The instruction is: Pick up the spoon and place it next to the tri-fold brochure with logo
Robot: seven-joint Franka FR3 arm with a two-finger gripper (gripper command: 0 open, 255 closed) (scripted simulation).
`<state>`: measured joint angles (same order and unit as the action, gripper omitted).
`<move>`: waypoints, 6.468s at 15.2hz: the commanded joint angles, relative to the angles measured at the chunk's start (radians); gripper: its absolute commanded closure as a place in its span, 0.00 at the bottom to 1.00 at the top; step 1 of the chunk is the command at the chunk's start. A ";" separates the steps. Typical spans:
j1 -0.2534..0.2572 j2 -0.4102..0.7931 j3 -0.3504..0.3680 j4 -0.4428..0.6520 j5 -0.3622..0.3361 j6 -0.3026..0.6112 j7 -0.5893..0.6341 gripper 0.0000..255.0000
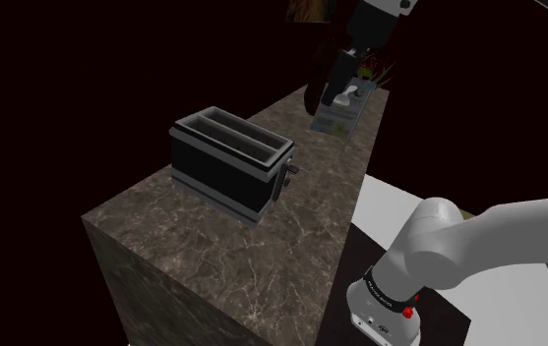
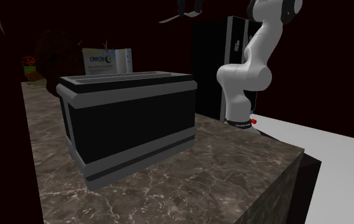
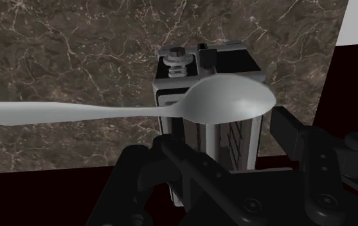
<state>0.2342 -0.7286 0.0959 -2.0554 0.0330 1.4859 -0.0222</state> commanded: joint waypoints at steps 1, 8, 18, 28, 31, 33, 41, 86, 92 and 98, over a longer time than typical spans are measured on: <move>-0.010 0.023 -0.039 0.011 -0.021 0.012 -0.045 1.00; -0.042 0.137 -0.174 0.086 -0.079 0.054 -0.198 1.00; -0.076 0.377 -0.361 0.295 -0.090 0.091 -0.420 1.00; -0.146 0.733 -0.544 0.664 0.041 0.052 -0.669 1.00; -0.203 0.876 -0.587 0.832 0.122 0.006 -0.745 1.00; -0.277 1.014 -0.610 1.010 0.204 -0.056 -0.798 1.00; -0.232 0.928 -0.598 0.780 0.152 0.098 -0.792 1.00; -0.196 0.913 -0.573 0.148 0.173 0.714 -0.854 1.00; -0.201 0.948 -0.566 0.108 0.202 0.784 -0.878 1.00; -0.209 0.989 -0.555 0.075 0.238 0.851 -0.906 1.00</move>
<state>0.0257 0.2572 -0.4602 -1.9705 0.2663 2.3238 -0.9235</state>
